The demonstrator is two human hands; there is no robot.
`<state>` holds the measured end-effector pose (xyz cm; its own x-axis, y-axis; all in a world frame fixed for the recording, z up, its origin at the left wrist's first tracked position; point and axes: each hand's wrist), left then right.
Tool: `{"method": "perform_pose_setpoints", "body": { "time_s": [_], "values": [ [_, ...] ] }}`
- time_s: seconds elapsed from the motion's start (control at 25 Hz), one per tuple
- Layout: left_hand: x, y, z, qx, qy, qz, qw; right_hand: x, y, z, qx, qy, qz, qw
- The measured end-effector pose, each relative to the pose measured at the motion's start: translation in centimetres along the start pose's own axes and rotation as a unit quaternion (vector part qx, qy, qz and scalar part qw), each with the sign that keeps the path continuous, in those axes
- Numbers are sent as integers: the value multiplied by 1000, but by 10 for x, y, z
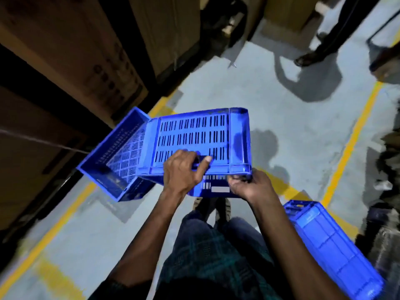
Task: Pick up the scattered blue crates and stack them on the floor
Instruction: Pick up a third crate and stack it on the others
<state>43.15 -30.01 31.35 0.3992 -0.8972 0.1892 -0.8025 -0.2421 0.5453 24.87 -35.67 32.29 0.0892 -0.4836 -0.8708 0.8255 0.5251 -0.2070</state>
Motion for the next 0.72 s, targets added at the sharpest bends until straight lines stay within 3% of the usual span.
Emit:
{"method": "perform_pose_setpoints", "body": {
  "time_s": [0.04,0.08,0.28,0.4,0.52,0.64,0.72],
  "values": [
    [1,2,-12,40,1,3,999,-1,6,7,39,27,20,999],
    [-3,2,-23,70,4,-5,998,-6,11,13,5,33,20,999],
    [-9,8,-67,135,52,-117,983,-37,20,39,-80,-108,28,991],
    [7,24,-93,163,100,-185,964,-41,22,61,-153,-235,53,958],
    [12,32,-124,166,143,-229,948,-42,26,64,-269,-375,91,882],
    [5,33,-153,160,186,-249,937,-31,39,56,-447,-466,124,754],
    [3,32,-172,158,227,-262,925,-15,53,53,-555,-475,142,668]
  ]
}}
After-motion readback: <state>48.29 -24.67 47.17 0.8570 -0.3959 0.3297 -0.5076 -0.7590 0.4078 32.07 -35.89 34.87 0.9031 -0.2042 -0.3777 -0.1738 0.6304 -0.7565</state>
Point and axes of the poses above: each hand's wrist, its own x-axis towards the middle knuckle, its own z-axis out of the palm, y = z × x, and after that the axes turned 11 degrees about -z, right-handed
